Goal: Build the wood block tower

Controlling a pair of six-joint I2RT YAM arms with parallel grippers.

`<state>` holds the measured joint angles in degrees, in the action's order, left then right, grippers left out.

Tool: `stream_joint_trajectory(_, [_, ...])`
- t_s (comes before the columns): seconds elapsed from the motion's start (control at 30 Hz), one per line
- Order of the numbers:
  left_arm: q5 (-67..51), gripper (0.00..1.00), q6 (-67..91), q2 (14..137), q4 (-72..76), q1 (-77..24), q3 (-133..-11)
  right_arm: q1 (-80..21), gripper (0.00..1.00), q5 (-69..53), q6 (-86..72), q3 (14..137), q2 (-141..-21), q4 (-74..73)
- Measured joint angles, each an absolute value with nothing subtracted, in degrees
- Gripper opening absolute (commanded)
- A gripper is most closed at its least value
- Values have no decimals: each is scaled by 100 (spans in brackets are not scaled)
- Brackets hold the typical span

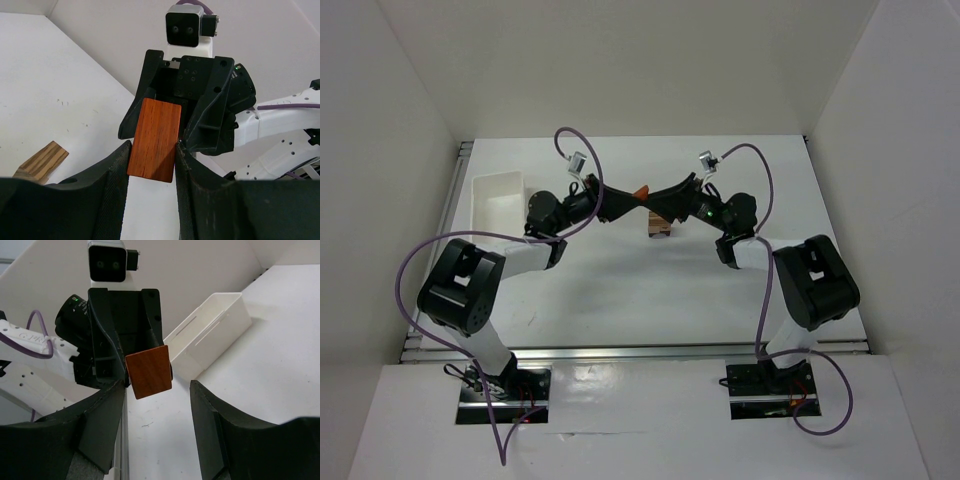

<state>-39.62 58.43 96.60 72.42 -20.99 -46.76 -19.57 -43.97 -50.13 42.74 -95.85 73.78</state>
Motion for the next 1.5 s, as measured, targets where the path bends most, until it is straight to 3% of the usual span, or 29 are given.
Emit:
stream_joint_trajectory(0.43, [-3922, 0, 5413, 9662, 7159, -2165, -4729, -1946, 58, -4554, -5625, 4357, -9815, 7585])
stream_joint_trajectory(0.47, [-3920, 0, 5391, 9662, 7161, -2169, -4729, -1946, 53, -4560, -5640, 4357, -9815, 7585])
stream_joint_trajectory(0.67, [-3887, 0, 5247, 9660, 7150, -2180, -4729, -1946, 52, -4589, -5717, 4357, -9815, 7596])
stream_joint_trajectory(0.73, [-3883, 0, 5240, 9657, 7153, -2182, -4729, -1946, 44, -4589, -5745, 4357, -9815, 7599])
stream_joint_trajectory(0.83, [-3826, 0, 5227, 9655, 7153, -2178, -4729, -1935, 44, -4589, -5830, 4357, -9819, 7609])
stream_joint_trajectory(1.13, [-3870, 0, 5419, 9655, 7122, -2178, -4729, -1870, 58, -4842, -5999, 4547, -10003, 7662])
stream_joint_trajectory(1.5, [-4032, 0, 5872, 9655, 7118, -2193, -4762, -1763, 55, -5196, -5841, 4727, -9981, 7662])
